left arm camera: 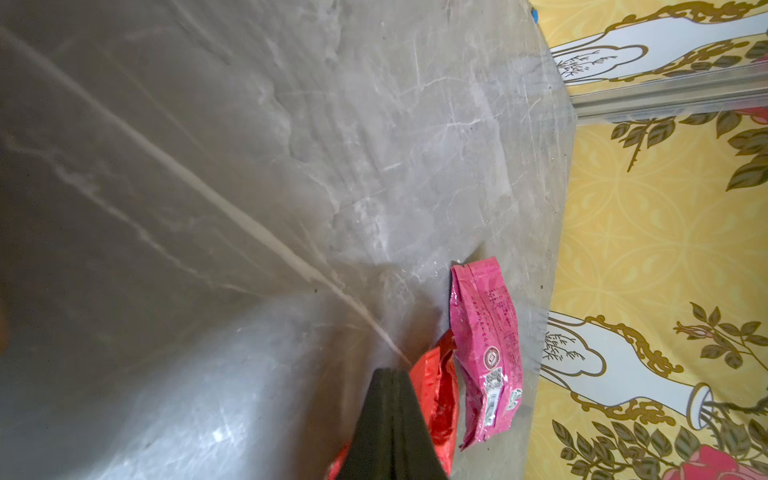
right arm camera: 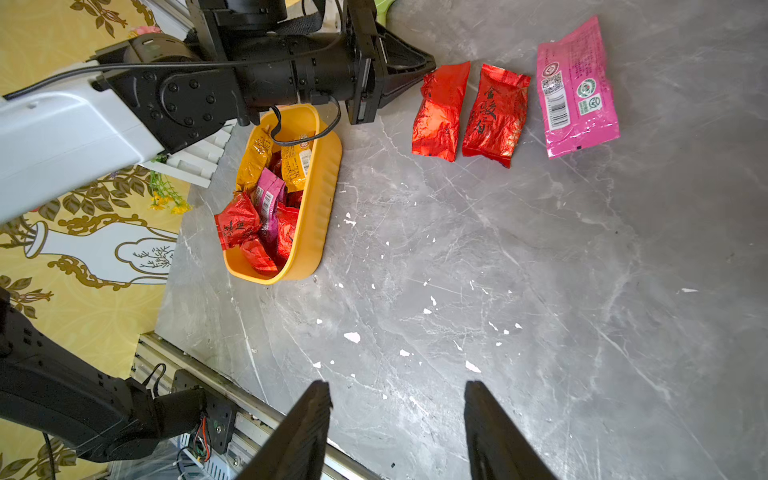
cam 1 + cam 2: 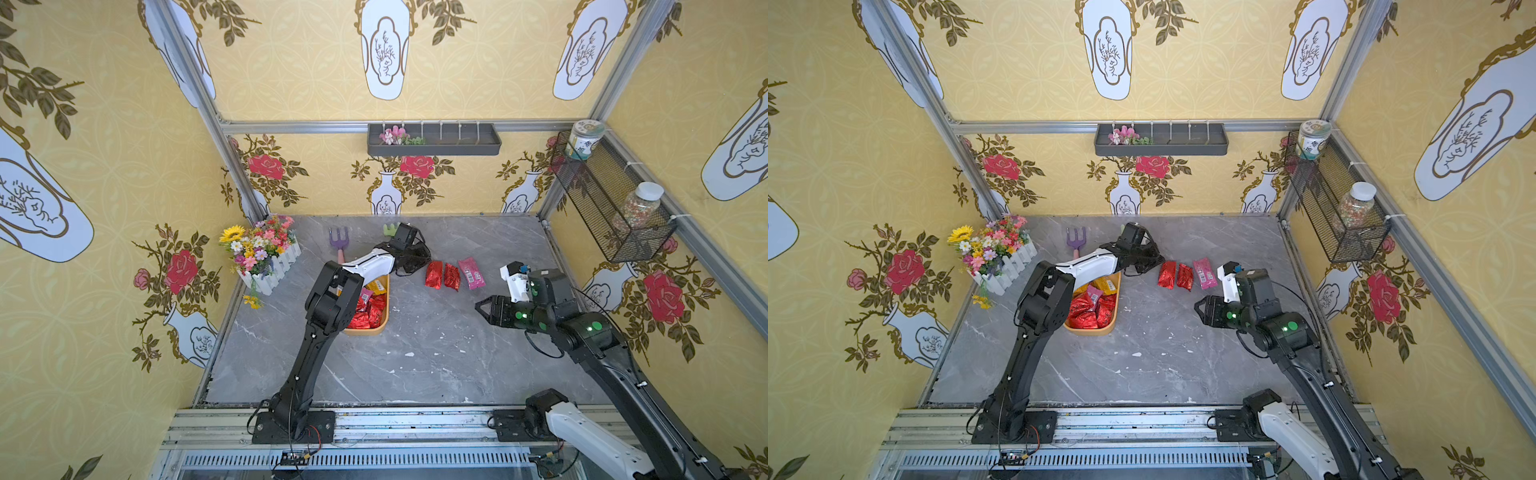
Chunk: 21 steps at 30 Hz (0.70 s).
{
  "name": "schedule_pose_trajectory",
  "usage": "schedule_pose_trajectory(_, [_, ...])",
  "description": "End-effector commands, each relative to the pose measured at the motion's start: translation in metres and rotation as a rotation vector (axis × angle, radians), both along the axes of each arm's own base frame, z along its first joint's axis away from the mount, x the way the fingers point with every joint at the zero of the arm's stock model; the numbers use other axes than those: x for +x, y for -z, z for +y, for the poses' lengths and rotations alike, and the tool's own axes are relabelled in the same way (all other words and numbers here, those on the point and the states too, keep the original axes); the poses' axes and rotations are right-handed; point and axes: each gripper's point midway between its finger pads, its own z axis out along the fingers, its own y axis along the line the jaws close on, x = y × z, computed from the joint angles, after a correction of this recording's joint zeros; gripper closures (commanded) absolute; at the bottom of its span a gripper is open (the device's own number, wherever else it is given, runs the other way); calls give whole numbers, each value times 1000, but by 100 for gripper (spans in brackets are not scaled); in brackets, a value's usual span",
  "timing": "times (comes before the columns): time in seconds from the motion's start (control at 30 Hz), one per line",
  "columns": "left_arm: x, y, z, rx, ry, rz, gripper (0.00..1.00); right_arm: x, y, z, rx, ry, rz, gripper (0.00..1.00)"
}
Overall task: Take the tea bags out of the storage box
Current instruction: Place the tea bag at the center of the board.
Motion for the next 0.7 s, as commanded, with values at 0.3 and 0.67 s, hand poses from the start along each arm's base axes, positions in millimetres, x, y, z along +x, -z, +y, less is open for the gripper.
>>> schedule_pose_trajectory(0.3, [9,-27,-2,14,9,-52,50,0,-8,-2,-17,-4,-23,43])
schedule_pose_trajectory(0.67, [-10,-134,19,13,8,-228,41,17,-14,14,46,-28,-32,44])
